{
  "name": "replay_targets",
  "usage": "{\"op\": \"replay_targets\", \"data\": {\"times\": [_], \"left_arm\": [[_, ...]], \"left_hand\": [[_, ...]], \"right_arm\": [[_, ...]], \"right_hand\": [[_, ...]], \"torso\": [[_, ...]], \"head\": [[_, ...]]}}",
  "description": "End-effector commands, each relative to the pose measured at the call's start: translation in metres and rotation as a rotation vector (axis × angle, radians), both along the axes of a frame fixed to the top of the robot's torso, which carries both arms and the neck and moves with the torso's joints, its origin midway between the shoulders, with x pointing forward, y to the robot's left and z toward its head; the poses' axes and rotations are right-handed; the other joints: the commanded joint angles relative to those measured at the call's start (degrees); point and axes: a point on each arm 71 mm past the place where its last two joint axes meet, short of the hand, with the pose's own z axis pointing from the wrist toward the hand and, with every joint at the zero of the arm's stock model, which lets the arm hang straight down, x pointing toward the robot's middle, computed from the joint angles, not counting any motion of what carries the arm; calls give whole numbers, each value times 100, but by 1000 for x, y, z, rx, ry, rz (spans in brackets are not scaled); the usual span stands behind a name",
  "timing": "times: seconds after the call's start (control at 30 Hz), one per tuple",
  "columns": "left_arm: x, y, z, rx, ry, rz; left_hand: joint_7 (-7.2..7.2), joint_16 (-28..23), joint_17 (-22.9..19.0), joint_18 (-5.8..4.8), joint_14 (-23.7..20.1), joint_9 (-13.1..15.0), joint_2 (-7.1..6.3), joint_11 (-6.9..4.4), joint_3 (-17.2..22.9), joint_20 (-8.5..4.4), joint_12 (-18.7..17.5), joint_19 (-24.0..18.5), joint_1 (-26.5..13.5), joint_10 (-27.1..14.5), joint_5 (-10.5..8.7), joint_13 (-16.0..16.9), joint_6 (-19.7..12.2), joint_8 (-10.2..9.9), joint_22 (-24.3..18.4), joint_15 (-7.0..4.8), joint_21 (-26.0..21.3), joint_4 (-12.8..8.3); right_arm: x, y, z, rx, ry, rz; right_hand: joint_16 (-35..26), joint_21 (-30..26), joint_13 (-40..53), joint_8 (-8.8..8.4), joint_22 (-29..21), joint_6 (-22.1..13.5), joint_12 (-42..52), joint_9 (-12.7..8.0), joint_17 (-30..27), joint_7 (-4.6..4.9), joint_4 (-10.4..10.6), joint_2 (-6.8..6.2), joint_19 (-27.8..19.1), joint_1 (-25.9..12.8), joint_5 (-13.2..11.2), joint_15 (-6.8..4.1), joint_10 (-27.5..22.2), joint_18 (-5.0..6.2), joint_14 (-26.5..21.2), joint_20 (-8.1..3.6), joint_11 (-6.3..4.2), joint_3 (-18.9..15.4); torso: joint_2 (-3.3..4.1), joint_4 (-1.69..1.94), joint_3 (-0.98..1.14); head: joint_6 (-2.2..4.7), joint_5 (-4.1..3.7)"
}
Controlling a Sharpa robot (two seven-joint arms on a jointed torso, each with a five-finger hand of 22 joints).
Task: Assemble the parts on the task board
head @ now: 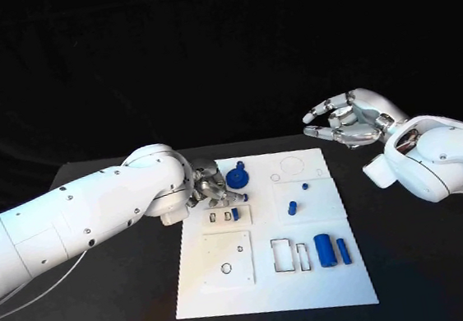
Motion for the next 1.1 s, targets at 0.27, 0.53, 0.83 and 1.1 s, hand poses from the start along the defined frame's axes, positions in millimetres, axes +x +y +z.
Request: {"op": "replay_targets", "data": {"times": [0.27,0.53,0.83,1.1], "left_arm": [[1,-6,-8,82,38,-38],[0,-9,-9,89,49,-47],[-1,-11,-10,97,68,-64],[-3,-15,-10,89,80,-70]], "left_hand": [[-14,37,1236,-88,509,76,7,1,-104,-21,77,55,-132,34,-12,69,-30,82,59,-50,49,2],[-17,46,1248,-93,513,96,20,-1,-116,-22,95,62,-147,36,-3,88,-32,95,84,-51,62,-1],[-27,54,1258,-99,515,138,42,-9,-114,-25,119,72,-110,34,27,111,-40,120,121,-57,82,-11],[-36,56,1261,-103,516,197,73,-18,-81,-29,136,76,8,20,51,129,-61,146,151,-64,100,-16]], "right_arm": [[2,1,-2,-11,15,7],[3,2,-2,-13,16,7],[3,2,-2,-15,18,7],[4,3,-3,-16,21,8]], "right_hand": [[-28,-31,-12,30,1011,-57,-1,1,684,13,33,-52,146,-9,44,-35,-22,113,408,-36,-34,-8],[-33,-38,-13,30,1006,-64,-1,0,674,14,35,-52,142,-11,51,-35,-22,115,406,-36,-33,-8],[-33,-38,-13,30,1006,-64,-1,0,674,14,35,-52,142,-11,51,-35,-22,115,406,-36,-33,-8],[-35,-52,-12,31,997,-75,2,-2,672,16,43,-53,133,-19,60,-34,-20,118,405,-35,-31,-12]], "torso": [[12,-5,-17],[2,3,-18],[2,8,-21],[1,11,-19]], "head": [[-59,4],[-108,-3],[-125,-16],[-128,-16]]}}
